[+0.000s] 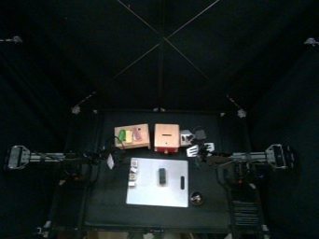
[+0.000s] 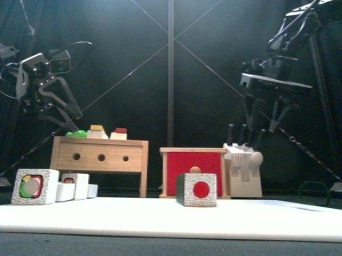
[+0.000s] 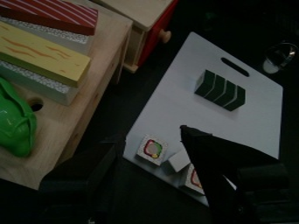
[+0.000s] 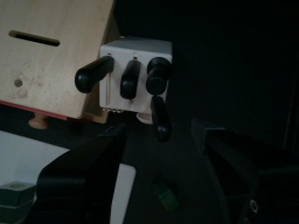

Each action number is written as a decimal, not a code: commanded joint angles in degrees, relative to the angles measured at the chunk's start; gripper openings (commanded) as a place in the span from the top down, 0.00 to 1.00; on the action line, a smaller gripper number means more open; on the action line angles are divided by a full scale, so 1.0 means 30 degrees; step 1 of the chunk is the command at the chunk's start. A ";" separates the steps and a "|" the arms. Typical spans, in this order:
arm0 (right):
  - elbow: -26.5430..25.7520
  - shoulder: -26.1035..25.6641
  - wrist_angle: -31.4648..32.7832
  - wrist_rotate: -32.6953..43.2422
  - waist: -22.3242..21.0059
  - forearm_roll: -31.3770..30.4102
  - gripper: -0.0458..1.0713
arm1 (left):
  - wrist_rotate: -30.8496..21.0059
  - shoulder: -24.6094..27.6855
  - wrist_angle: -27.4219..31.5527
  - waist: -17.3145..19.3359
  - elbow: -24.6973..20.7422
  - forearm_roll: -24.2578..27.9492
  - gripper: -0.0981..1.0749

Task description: Grab pairing knife

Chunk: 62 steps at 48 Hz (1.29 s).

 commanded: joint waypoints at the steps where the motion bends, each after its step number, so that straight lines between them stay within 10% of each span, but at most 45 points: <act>1: 0.0205 -0.0146 -0.1084 0.0059 -0.0645 -0.0146 0.13 | 0.0000 0.0059 -0.0059 0.0029 -0.0381 0.0059 0.16; 62: -0.0469 0.1406 -0.1582 0.0146 -0.1758 0.0820 0.52 | 0.0000 0.0059 0.0000 0.0029 -0.0322 0.0029 0.16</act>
